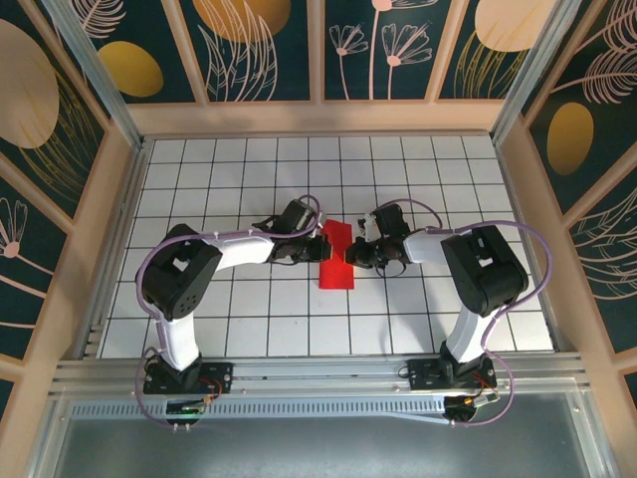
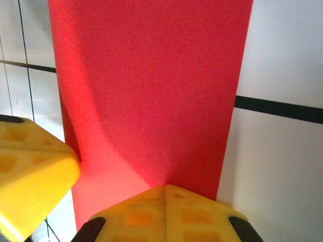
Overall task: Fold a paper plane with a square sheet of paper (fold left side to right side)
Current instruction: First fold the square sheet of paper in half at the center of the table.
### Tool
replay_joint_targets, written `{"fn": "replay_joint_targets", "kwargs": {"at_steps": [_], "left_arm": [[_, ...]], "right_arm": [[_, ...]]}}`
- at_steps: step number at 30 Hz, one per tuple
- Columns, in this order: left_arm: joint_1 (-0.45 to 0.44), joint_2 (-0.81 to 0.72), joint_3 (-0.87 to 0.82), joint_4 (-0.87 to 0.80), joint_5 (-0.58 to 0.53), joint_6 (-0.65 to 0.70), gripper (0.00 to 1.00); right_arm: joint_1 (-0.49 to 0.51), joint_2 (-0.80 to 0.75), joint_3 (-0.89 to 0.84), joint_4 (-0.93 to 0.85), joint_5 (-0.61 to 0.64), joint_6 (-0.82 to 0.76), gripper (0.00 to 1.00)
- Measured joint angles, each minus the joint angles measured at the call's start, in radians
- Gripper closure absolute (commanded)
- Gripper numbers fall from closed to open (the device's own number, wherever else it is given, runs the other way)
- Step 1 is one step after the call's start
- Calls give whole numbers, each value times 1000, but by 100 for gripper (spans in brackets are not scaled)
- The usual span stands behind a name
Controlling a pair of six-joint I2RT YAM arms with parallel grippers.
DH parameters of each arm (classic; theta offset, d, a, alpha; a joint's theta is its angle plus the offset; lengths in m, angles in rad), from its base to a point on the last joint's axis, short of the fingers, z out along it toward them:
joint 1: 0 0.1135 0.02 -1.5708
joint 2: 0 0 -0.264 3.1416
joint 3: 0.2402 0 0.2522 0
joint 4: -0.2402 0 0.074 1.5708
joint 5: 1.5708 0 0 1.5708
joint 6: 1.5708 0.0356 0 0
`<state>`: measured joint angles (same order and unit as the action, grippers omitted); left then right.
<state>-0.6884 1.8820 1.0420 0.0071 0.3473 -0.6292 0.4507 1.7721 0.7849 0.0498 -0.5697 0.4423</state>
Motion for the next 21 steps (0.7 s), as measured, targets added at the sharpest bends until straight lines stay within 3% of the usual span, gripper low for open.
{"fn": "replay_joint_targets", "kwargs": {"at_steps": [21], "left_arm": [[30,1,-132,164,6,-26,100]], "right_arm": [[-3,7,6,-2,-4,-26,100]]}}
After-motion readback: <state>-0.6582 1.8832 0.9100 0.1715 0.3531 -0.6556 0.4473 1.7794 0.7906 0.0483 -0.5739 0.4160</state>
